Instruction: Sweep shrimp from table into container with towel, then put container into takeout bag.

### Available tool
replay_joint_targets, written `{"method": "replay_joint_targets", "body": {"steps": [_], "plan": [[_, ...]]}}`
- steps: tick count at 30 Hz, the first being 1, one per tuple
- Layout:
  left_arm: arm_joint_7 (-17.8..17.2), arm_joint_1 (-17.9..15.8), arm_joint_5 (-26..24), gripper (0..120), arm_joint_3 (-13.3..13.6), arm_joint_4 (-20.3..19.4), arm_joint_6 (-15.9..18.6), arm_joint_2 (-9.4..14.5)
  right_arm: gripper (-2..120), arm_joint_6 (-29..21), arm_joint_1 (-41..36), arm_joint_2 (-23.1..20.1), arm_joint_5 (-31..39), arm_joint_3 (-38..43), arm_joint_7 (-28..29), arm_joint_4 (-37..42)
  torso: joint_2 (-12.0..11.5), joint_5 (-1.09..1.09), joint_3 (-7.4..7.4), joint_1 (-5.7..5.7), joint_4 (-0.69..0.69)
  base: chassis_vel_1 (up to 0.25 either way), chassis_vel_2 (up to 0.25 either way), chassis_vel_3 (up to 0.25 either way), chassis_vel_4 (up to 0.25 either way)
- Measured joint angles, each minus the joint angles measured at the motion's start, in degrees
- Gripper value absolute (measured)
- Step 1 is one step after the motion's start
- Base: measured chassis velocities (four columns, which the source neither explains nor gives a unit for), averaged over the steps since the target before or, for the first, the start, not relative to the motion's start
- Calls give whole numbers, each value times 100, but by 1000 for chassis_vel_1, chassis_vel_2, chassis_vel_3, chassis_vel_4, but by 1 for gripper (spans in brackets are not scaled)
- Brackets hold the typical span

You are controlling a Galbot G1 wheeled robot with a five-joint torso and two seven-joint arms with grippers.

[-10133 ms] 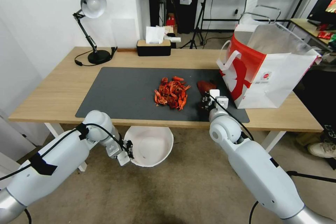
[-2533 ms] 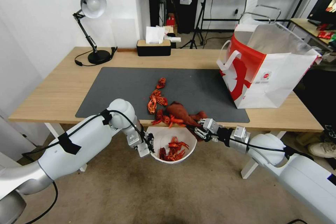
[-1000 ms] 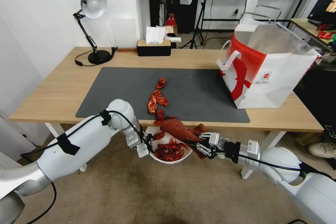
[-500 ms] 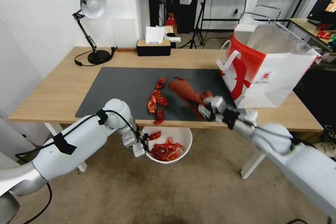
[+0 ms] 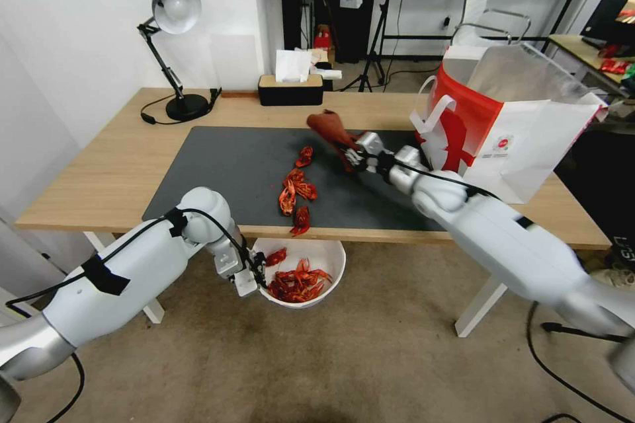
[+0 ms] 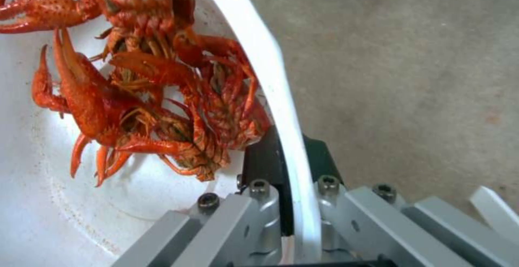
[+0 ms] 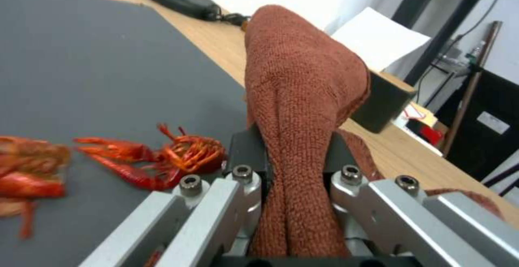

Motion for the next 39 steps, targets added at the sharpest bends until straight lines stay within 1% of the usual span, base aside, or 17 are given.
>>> {"method": "replay_joint_targets", "body": {"steps": [4,5,8,9,12,13,15,19,20,22,23,25,26,28,32,35,39], "plan": [[2,62,0,0,-85,28,-70,88,9,6,225,165,-144,-79,-100,-410,0,-2,-2,-2,-1,0,0,0,0],[2,62,0,0,-85,28,-70,88,9,6,225,165,-144,-79,-100,-410,0,-2,-2,-2,-1,0,0,0,0],[2,36,-12,0,-143,61,-90,75,9,6,465,333,-210,-190,-248,-909,0,-1,-2,-2,-4,0,0,0,0],[2,36,-12,0,-143,61,-90,75,9,6,465,333,-210,-190,-248,-909,0,-1,-2,-2,-4,0,0,0,0],[10,-68,-13,0,-143,84,-115,40,9,64,644,551,-219,-224,-509,-1399,0,-1,-1,-1,-4,0,0,0,0],[10,-68,-13,0,-143,84,-115,40,9,64,644,551,-219,-224,-509,-1399,0,-1,-1,-1,-4,0,0,0,0],[12,-95,-19,0,-141,126,-129,43,9,197,791,776,-235,-235,-821,-1891,0,-1,-1,-1,-2,0,0,0,0],[12,-98,-32,0,-145,162,-150,49,9,350,878,926,-277,-257,-1049,-2252,0,0,-1,-2,0,0,0,0,0],[10,-86,-40,0,-167,182,-170,54,9,456,926,1056,-374,-267,-1223,-2558,0,-1,-1,-1,-2,0,0,0,0],[6,-58,-58,0,-197,182,-185,57,9,533,956,1196,-458,-262,-1344,-2856,0,0,-1,-1,-2,0,0,0,0],[6,-58,-58,0,-197,182,-185,57,9,533,956,1196,-458,-262,-1344,-2856,0,0,-1,-1,-2,0,0,0,0],[4,-13,-76,0,-241,164,-201,65,9,639,972,1328,-495,-195,-1551,-3164,0,-1,-1,-1,-2,0,0,0,0],[4,-13,-76,0,-241,164,-201,65,9,639,972,1328,-495,-195,-1551,-3164,0,-1,-1,-1,-2,0,0,0,0],[-1,38,-83,0,-281,152,-224,75,9,727,979,1386,-481,-138,-1822,-3266,0,0,-2,-2,-3,0,0,0,0],[-11,116,-85,0,-308,146,-252,85,9,801,974,1386,-465,-129,-2101,-3231,0,0,-3,-2,-2,0,0,0,0],[-17,142,-85,0,-312,146,-254,85,9,818,965,1376,-462,-131,-2157,-3192,0,0,-3,-2,-2,0,0,0,0],[-90,220,-32,0,-314,154,-258,76,9,832,936,1224,-376,-261,-2289,-2924,0,0,-2,-2,-1,0,0,0,0]]}}
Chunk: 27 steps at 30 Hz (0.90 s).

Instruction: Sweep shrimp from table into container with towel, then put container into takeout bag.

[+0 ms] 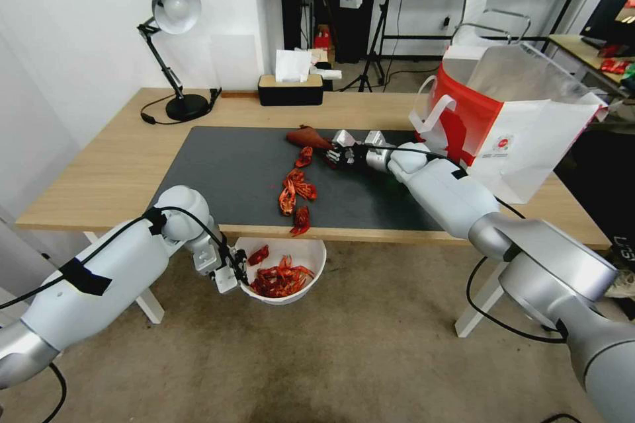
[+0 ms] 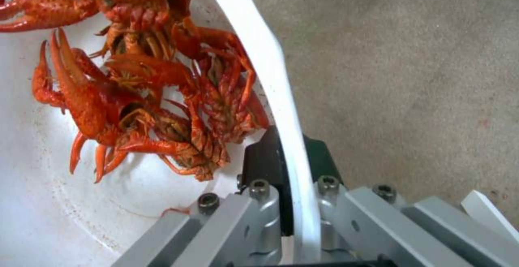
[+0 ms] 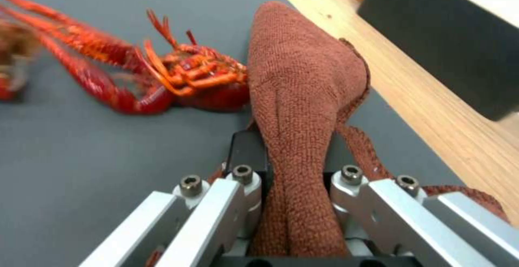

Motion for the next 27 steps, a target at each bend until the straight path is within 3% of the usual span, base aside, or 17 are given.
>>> {"method": "replay_joint_targets", "body": {"steps": [17,27], "plan": [[-22,-263,159,0,108,7,-210,-17,9,-148,-82,-484,283,-496,-251,1111,0,0,1,0,-1,0,0,0,0],[-41,-177,268,0,85,-78,-321,30,9,-202,-158,-712,384,-663,-257,1565,0,0,1,0,-1,0,0,0,0]]}}
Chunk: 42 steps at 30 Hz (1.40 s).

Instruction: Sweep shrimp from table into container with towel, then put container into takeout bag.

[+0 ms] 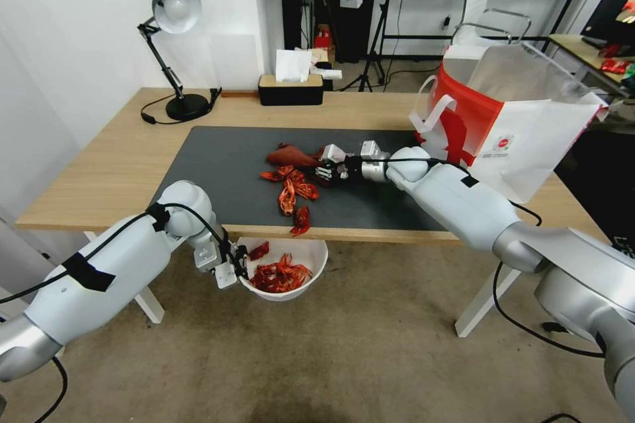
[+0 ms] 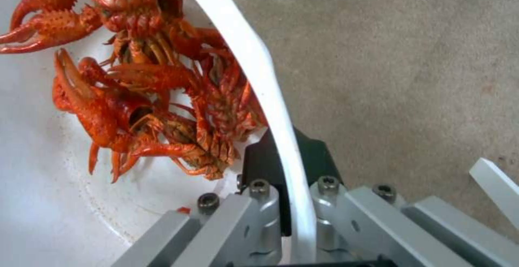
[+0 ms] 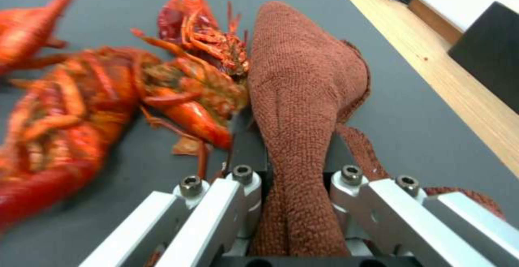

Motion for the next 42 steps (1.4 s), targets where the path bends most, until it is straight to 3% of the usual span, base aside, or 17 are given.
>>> {"method": "replay_joint_targets", "body": {"steps": [42], "plan": [[-145,57,68,0,-99,104,-99,48,9,7,-362,-409,235,-60,-515,1022,1,0,0,1,0,0,0,0,0]]}}
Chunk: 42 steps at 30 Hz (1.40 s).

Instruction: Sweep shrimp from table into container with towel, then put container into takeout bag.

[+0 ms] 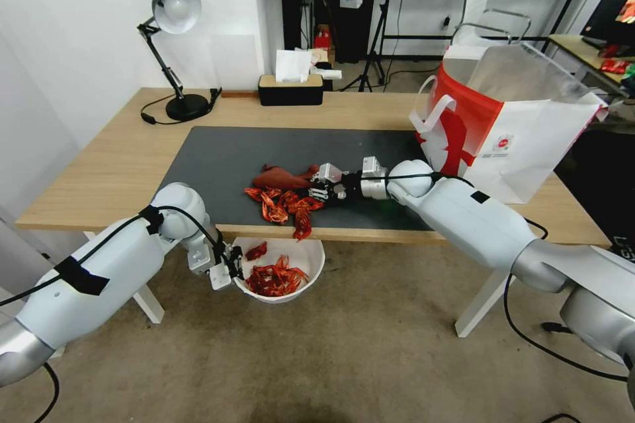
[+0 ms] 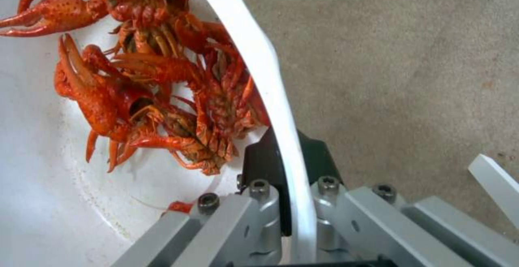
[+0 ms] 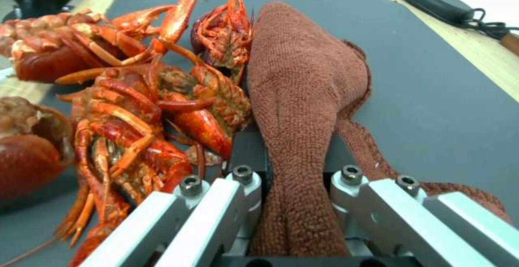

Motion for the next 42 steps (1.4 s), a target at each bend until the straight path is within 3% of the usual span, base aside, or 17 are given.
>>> {"method": "replay_joint_targets", "body": {"steps": [42], "plan": [[4,5,-33,0,-8,9,-16,75,9,-22,-375,-453,18,-8,-14,979,0,0,0,0,0,0,0,0,0]]}}
